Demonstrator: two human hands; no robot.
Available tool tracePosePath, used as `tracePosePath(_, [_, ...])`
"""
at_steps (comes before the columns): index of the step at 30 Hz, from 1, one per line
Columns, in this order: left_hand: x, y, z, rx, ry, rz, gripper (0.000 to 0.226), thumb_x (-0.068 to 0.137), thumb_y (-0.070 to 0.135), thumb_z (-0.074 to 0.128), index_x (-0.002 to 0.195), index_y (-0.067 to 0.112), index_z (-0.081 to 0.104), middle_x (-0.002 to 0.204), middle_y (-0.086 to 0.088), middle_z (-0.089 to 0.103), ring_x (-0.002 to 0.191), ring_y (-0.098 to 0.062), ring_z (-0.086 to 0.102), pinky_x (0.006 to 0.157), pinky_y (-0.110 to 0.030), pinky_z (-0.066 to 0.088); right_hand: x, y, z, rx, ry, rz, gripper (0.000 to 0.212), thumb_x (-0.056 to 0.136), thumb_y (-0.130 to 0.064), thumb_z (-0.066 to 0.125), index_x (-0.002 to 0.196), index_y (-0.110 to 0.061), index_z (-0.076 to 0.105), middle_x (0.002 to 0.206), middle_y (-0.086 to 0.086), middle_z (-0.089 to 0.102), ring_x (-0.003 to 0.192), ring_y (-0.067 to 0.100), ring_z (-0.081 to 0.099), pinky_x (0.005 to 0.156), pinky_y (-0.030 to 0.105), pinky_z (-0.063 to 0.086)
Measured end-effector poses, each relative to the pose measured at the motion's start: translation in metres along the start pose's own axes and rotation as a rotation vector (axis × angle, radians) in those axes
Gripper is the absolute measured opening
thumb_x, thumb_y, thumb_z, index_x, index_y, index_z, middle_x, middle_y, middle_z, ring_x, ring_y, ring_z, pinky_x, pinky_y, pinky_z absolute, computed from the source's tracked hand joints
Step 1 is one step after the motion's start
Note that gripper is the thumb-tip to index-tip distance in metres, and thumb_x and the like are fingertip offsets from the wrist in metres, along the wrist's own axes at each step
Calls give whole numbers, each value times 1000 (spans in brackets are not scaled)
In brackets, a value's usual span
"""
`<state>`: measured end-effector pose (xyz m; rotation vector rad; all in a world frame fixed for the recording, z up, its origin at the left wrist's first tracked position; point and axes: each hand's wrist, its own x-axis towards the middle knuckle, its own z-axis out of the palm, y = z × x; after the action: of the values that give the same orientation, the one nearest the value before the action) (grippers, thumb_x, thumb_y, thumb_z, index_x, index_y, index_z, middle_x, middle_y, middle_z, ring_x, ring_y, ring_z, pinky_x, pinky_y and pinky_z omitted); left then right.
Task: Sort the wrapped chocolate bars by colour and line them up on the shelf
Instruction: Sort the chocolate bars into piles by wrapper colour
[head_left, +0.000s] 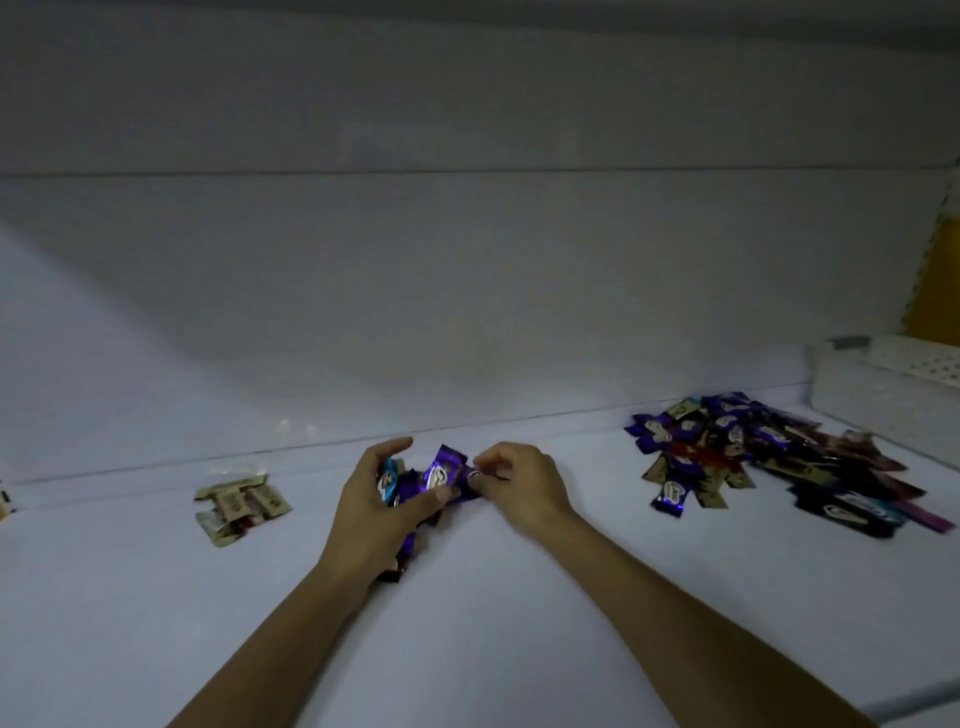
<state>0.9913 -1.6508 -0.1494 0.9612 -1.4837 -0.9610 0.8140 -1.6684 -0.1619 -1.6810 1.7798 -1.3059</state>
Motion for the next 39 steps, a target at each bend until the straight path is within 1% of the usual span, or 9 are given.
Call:
tracePosePath(3, [-5, 0, -3, 41, -6, -23, 56, 70, 16, 83, 116, 32, 55, 100, 2, 55, 73, -6, 63, 57, -18, 51, -1, -13, -2, 123, 71, -16, 23, 86, -38, 65, 92, -17, 73, 95, -2, 72, 92, 14, 65, 89, 33, 50])
tracePosePath(5, [-6, 1, -1, 55, -17, -1, 58, 70, 15, 83, 117, 32, 53, 101, 4, 53, 70, 3, 62, 55, -13, 50, -4, -23, -5, 397, -58, 36, 34, 85, -49, 62, 82, -17, 72, 81, 0, 72, 81, 16, 68, 80, 32, 55])
tracePosePath(8, [-6, 1, 1, 45, -27, -7, 57, 71, 11, 82, 118, 29, 54, 101, 3, 54, 69, 4, 62, 56, -12, 50, -16, -28, -2, 474, -259, -11, 20, 84, -30, 69, 74, -13, 72, 67, 4, 70, 60, 14, 63, 58, 24, 50])
tracePosePath(13, [-3, -1, -5, -150, -32, -121, 41, 81, -2, 69, 110, 25, 59, 87, -4, 72, 64, -16, 70, 48, -22, 51, -5, -30, -8, 691, 62, 173, 18, 89, -21, 65, 73, -11, 66, 52, -3, 62, 36, 8, 50, 40, 16, 40])
tracePosePath(25, [-2, -1, -6, -215, 17, -140, 31, 83, 9, 71, 109, 23, 59, 77, -1, 67, 56, -9, 63, 46, -22, 49, -14, -32, -8, 607, -224, 109, 24, 94, -25, 57, 76, -13, 66, 53, 3, 53, 47, 10, 46, 54, 24, 37])
tracePosePath(30, [-2, -3, -6, -187, 80, -118, 26, 85, 6, 68, 103, 22, 59, 82, -8, 66, 52, -5, 62, 45, -18, 48, -4, -22, -7, 582, 41, 125, 8, 88, -21, 65, 88, -13, 69, 62, -5, 67, 52, 10, 60, 52, 21, 49])
tracePosePath(33, [-2, -3, -5, -189, 115, -133, 26, 86, 8, 68, 104, 23, 58, 82, -6, 67, 52, -4, 62, 45, -17, 48, 4, -7, -7, 44, 72, 14, 9, 86, -24, 67, 87, -15, 69, 81, -3, 71, 80, 16, 67, 79, 38, 54])
tracePosePath(36, [-2, -2, -5, -194, 123, -139, 26, 86, 8, 68, 104, 23, 59, 81, -7, 68, 52, -4, 61, 46, -18, 49, 3, -5, -5, -343, 121, -78, 18, 88, -35, 64, 101, -24, 69, 99, -8, 68, 103, 14, 55, 93, 34, 38])
tracePosePath(39, [-3, -1, -6, -189, 112, -133, 27, 86, 8, 68, 105, 24, 59, 91, -12, 66, 53, -5, 62, 46, -16, 48, -4, -21, -8, 27, 93, -78, 28, 90, -47, 55, 95, -23, 70, 95, -10, 68, 95, 9, 59, 83, 26, 43])
